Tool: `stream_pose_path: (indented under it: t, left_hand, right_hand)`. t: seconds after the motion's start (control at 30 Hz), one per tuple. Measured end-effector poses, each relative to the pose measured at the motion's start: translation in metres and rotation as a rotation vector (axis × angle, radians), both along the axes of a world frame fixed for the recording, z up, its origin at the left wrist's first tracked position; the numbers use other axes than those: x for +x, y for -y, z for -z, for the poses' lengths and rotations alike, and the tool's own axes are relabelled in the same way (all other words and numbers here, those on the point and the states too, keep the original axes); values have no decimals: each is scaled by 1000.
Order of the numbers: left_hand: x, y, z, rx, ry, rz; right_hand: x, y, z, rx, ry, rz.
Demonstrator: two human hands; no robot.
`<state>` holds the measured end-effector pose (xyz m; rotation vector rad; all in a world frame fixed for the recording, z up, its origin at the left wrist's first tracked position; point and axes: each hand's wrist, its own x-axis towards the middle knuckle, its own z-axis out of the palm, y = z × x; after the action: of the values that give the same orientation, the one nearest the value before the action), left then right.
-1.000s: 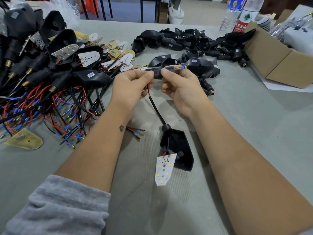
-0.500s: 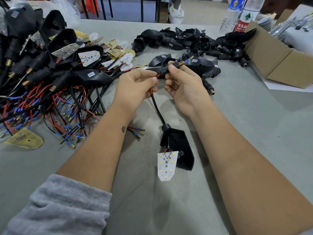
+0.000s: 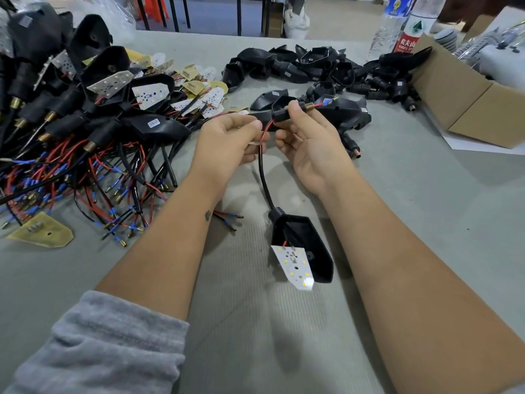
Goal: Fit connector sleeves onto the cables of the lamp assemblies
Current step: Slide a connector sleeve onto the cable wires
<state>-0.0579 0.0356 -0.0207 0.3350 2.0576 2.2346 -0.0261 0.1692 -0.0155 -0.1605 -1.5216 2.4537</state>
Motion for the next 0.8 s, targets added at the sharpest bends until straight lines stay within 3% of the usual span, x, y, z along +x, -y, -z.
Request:
stream_pose_path:
  t: [0.1,0.27,0.67,0.8]
  left_hand:
    - [0,-2,2,-123,-52,72]
    - [1,-5,6,-171,-120,87]
    - [1,-4,10,-188,-231,54]
    - [0,-6,8,-228,-164,39]
  right_hand:
    - [-2,-2,0,-67,10,46]
    - [-5,-4,2,-114,14,77]
    - [0,1,1,122,-5,7]
    - [-2,-1,0,17,-10,24]
